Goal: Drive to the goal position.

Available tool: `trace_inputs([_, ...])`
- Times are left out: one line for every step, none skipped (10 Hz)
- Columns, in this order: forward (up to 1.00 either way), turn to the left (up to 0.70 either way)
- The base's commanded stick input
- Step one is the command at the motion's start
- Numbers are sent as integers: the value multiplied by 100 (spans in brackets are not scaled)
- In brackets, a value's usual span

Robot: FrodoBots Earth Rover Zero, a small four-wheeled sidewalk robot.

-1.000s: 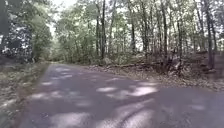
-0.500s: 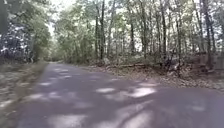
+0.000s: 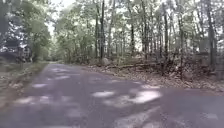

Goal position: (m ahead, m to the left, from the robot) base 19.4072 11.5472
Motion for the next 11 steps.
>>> trace_inputs([70,0])
trace_inputs([70,0])
trace_inputs([70,0])
trace_inputs([70,0])
trace_inputs([70,0])
trace_inputs([70,0])
trace_inputs([70,0])
trace_inputs([70,0])
trace_inputs([70,0])
trace_inputs([70,0])
trace_inputs([70,2])
